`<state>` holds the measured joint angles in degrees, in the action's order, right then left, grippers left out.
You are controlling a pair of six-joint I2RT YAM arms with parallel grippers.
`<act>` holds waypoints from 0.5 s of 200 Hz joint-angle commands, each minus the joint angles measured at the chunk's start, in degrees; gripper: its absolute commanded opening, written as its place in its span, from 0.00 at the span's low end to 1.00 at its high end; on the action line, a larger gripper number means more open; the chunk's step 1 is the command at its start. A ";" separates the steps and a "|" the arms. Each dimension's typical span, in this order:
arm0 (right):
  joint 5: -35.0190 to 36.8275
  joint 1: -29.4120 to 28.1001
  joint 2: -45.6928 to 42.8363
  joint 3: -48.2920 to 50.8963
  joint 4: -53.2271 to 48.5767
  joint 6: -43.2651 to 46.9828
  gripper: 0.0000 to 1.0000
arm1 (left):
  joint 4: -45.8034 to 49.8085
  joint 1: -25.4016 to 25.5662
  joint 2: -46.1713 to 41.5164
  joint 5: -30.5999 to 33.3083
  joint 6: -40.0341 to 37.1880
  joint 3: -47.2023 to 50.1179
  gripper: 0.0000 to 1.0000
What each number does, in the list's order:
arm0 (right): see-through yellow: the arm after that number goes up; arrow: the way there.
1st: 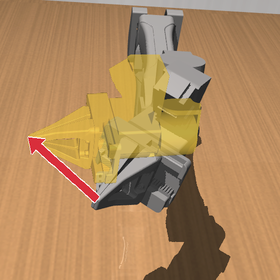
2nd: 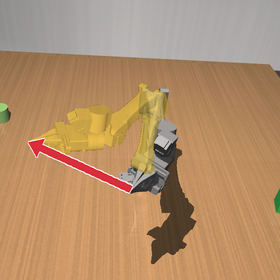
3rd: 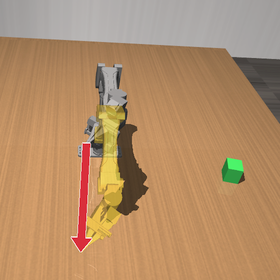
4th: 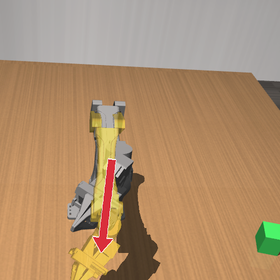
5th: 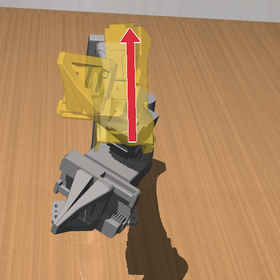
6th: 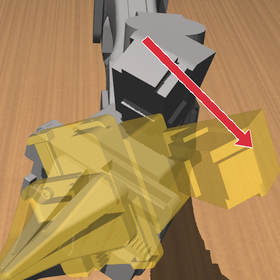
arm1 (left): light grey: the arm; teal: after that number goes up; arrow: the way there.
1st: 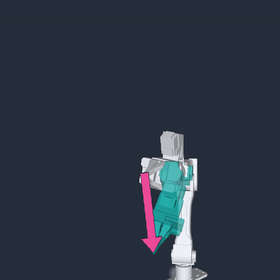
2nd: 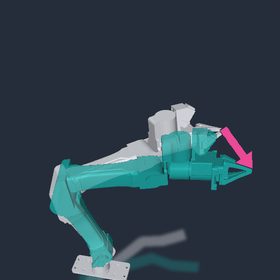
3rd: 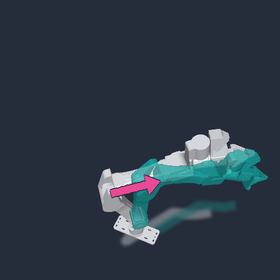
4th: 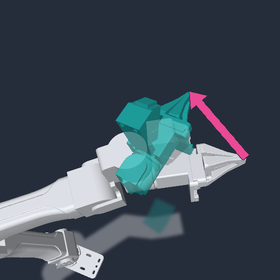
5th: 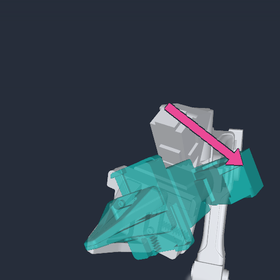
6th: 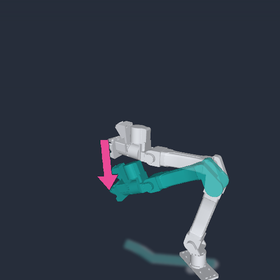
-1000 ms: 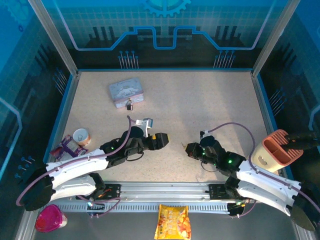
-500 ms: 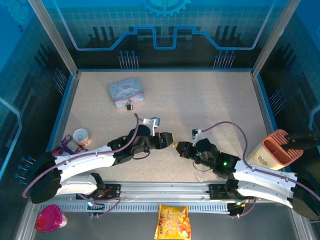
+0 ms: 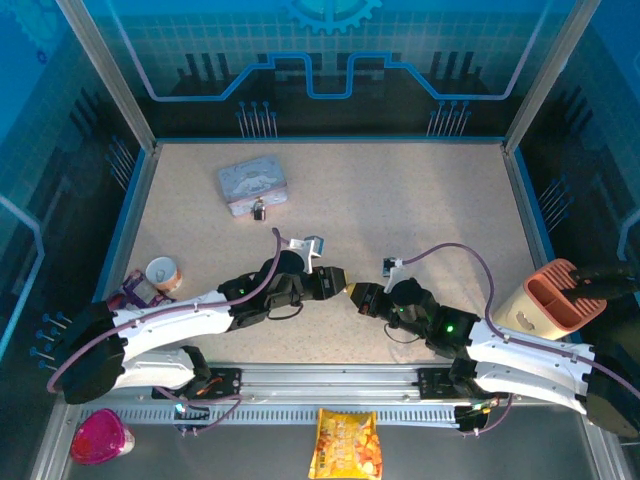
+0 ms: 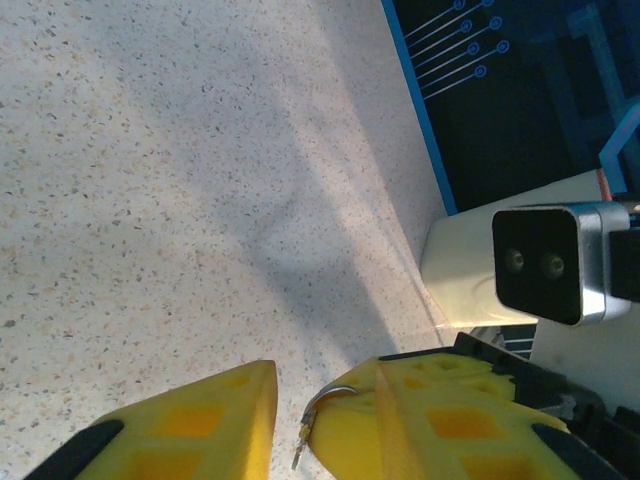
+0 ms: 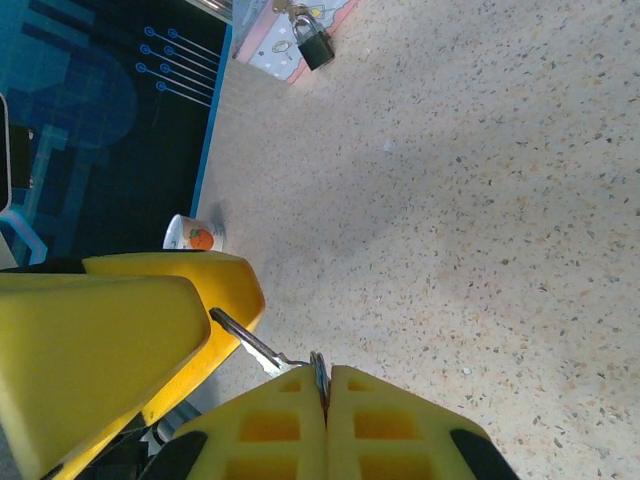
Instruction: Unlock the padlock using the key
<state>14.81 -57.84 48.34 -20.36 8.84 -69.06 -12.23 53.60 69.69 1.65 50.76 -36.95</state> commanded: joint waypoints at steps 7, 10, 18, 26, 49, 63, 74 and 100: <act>1.73 -0.87 -0.17 -1.74 2.19 -0.28 0.00 | 0.36 0.37 0.29 -0.20 -0.48 -1.98 0.28; 1.73 -0.89 -0.17 -1.80 2.15 -0.24 0.00 | 0.41 0.36 0.32 -0.25 -0.49 -1.99 0.28; 1.87 -0.91 -0.17 -1.88 2.12 -0.16 0.00 | 0.54 0.36 0.36 -0.30 -0.49 -2.05 0.27; 1.81 -0.93 -0.18 -1.93 2.13 -0.20 0.00 | 0.62 0.41 0.44 -0.25 -0.49 -2.07 0.26; 1.76 -1.03 -0.16 -2.23 2.15 -0.04 0.00 | 0.90 0.36 0.84 -0.25 -0.49 -2.32 0.25; 1.89 -0.94 -0.25 -2.24 2.14 -0.06 0.00 | 1.06 0.37 1.05 -0.35 -0.49 -2.47 0.25; 2.00 -0.95 -0.39 -2.27 2.07 0.01 0.00 | 1.22 0.36 1.23 -0.47 -0.62 -2.68 0.24; 2.24 -0.95 -0.48 -2.55 1.78 0.23 0.00 | 1.37 0.36 1.59 -0.48 -0.66 -2.95 0.19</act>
<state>15.03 -57.89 48.34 -20.38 9.10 -69.01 -11.70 53.60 70.57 1.65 50.74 -38.02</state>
